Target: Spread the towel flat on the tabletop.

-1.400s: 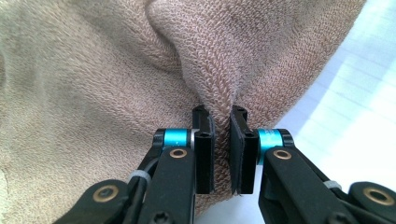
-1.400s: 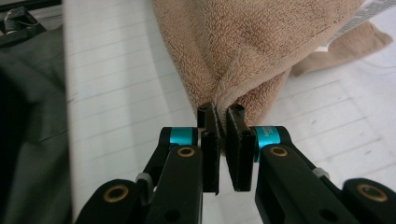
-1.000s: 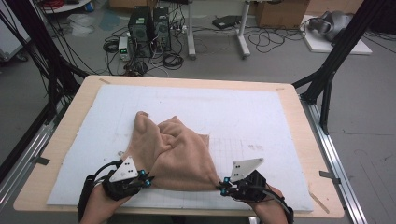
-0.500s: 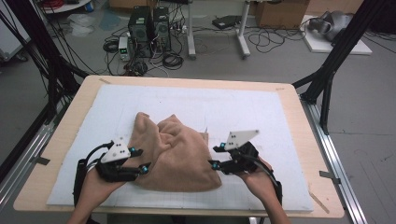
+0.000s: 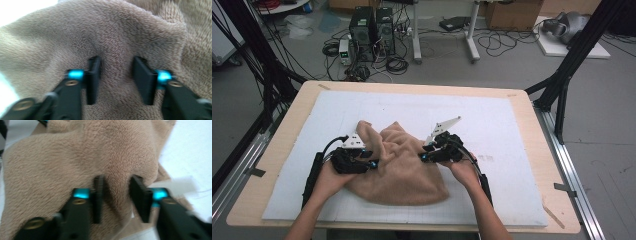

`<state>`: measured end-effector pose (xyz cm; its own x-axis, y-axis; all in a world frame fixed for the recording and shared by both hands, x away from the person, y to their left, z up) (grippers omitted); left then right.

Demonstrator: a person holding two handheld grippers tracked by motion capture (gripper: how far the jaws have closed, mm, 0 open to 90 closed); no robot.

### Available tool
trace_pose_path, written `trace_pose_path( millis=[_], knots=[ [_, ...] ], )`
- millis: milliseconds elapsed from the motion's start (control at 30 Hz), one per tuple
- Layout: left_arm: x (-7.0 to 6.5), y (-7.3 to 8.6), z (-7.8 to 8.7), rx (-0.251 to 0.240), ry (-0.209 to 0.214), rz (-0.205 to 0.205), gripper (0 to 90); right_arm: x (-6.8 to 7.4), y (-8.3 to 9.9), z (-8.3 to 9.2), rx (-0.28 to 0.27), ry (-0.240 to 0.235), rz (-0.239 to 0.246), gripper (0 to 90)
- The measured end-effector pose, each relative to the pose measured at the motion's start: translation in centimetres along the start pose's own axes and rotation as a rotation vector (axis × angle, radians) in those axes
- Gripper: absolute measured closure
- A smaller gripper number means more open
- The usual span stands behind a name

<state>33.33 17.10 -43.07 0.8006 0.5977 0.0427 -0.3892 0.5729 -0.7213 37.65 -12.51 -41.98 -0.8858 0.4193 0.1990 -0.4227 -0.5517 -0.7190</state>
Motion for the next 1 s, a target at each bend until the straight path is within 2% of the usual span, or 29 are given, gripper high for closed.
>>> trace_pose_path(
  millis=[33,100,133,233,267,300,333,367,400,467,500,533,567,633,667,733,767,800,967,1000],
  knots=[
    [0.0,0.0,0.0,0.000,0.000,0.000,65.8,0.0,0.2,0.0,-0.007,-0.012,0.001,76.5],
    [-0.2,0.1,-0.5,0.028,0.008,0.003,71.2,0.1,0.5,0.4,-0.006,-0.022,0.003,81.7],
    [-0.2,0.1,-0.5,0.028,0.008,0.003,73.0,0.1,0.5,0.4,-0.006,-0.022,0.003,81.7],
    [-0.4,0.0,-0.1,0.015,0.002,-0.007,77.8,0.3,1.0,2.0,-0.016,-0.005,-0.001,83.6],
    [-0.6,-0.1,0.3,-0.009,0.000,-0.005,78.6,0.4,1.0,2.6,-0.024,0.001,0.006,83.8],
    [-0.6,-0.1,0.3,-0.009,0.000,-0.005,79.0,0.4,1.0,2.6,-0.024,0.001,0.006,83.8],
    [-0.8,-0.2,0.6,-0.024,0.004,-0.006,79.6,0.7,1.2,3.9,-0.027,0.023,0.024,83.9],
    [-0.9,-0.3,0.8,-0.032,0.005,-0.008,79.6,0.7,1.2,3.9,-0.027,0.023,0.024,83.9],
    [-1.1,-0.4,1.0,-0.049,0.008,-0.004,80.1,1.0,1.4,5.2,-0.019,0.044,0.033,83.9],
    [-1.4,-0.6,1.4,-0.070,0.016,-0.009,80.2,1.0,1.4,5.7,-0.024,0.053,0.036,83.9],
    [-1.8,-0.7,1.8,-0.086,0.024,-0.011,80.4,1.4,1.6,7.1,-0.031,0.069,0.043,83.9],
    [-1.8,-0.7,1.8,-0.086,0.024,-0.011,80.5,1.4,1.6,7.1,-0.031,0.069,0.043,83.9],
    [-2.2,-0.8,2.1,-0.093,0.032,-0.022,80.7,1.8,1.9,8.6,-0.031,0.098,0.056,83.9],
    [-2.7,-0.8,2.4,-0.107,0.045,-0.028,80.8,1.9,2.0,8.9,-0.033,0.102,0.061,83.9],
    [-3.1,-0.8,2.6,-0.110,0.050,-0.033,80.9,2.5,2.4,9.6,-0.027,0.103,0.067,83.9],
    [-3.9,-0.5,2.9,-0.108,0.052,-0.054,80.9,2.9,2.6,9.7,-0.021,0.105,0.074,83.9],
    [-4.4,-0.1,3.1,-0.103,0.050,-0.066,81.1,3.8,3.4,9.6,-0.002,0.099,0.089,83.9],
    [-4.7,0.2,3.3,-0.099,0.053,-0.070,81.2,4.1,3.7,9.5,0.002,0.094,0.088,83.9],
    [-5.8,2.2,4.0,-0.081,0.067,-0.067,81.9,5.4,5.5,8.3,0.032,0.066,0.087,83.9],
    [-6.1,2.9,4.1,-0.073,0.069,-0.063,82.8,6.2,6.4,7.6,0.042,0.048,0.088,83.9]
  ],
)
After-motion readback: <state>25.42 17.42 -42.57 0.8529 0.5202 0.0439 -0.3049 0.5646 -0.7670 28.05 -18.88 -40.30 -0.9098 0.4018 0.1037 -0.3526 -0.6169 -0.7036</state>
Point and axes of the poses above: each handheld gripper's, and its own axes: z roughly backward along the jaws, y roughly out of its underside, x roughly to its left, the point moved 2 cm from there along -z, roughly forward along the jaws, and after that the axes turned 4 degrees about -z, right-handed, at the moved point
